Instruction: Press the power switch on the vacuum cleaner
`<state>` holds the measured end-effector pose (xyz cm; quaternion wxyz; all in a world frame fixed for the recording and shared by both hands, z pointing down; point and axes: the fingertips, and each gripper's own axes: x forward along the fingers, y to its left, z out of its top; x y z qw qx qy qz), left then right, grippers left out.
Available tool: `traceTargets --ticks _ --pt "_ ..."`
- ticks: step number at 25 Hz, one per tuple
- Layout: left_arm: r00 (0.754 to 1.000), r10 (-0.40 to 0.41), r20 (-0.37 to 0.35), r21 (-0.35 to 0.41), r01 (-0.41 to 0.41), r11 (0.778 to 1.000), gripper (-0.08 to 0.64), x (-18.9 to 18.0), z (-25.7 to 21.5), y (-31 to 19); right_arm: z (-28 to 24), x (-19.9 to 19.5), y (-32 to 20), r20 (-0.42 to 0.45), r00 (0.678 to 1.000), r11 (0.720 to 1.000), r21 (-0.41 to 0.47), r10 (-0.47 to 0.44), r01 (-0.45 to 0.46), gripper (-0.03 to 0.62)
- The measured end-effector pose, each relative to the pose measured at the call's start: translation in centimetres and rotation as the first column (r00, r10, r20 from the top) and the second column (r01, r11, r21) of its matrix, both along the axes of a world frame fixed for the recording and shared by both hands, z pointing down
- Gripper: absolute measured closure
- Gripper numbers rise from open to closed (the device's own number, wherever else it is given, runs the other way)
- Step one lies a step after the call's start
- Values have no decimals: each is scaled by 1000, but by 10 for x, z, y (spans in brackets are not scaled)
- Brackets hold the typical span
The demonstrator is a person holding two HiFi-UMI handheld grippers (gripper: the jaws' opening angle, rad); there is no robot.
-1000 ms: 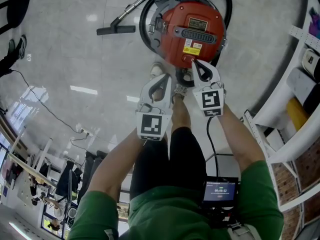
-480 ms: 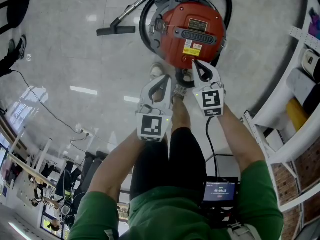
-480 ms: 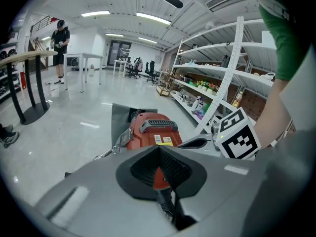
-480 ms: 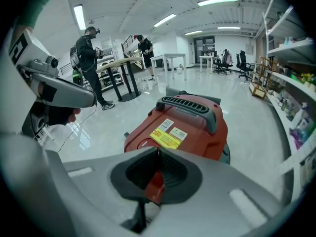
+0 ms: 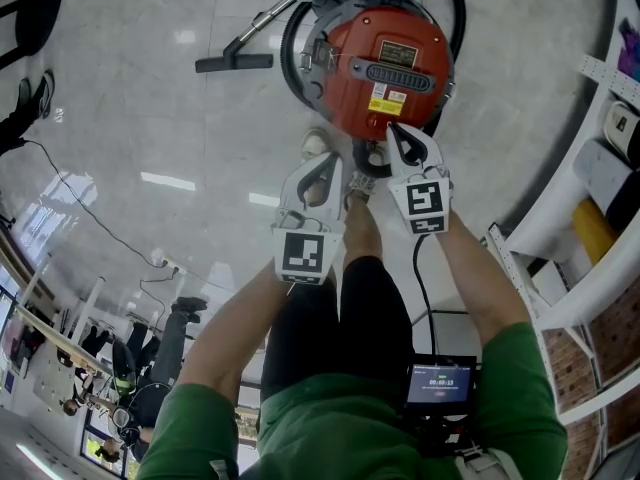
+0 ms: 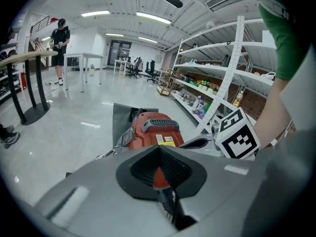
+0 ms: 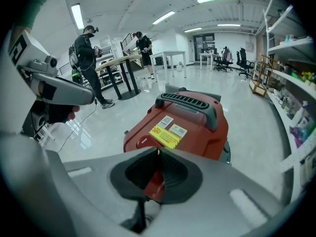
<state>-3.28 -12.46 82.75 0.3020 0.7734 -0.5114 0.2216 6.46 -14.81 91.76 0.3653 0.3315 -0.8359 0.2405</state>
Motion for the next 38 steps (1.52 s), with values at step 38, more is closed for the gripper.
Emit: traceTargets --ticks 38 --pt "998 22 62 225 -35 974 552 6 -191 -25 -233 58 -31 85 996 982 183 27 -43 575"
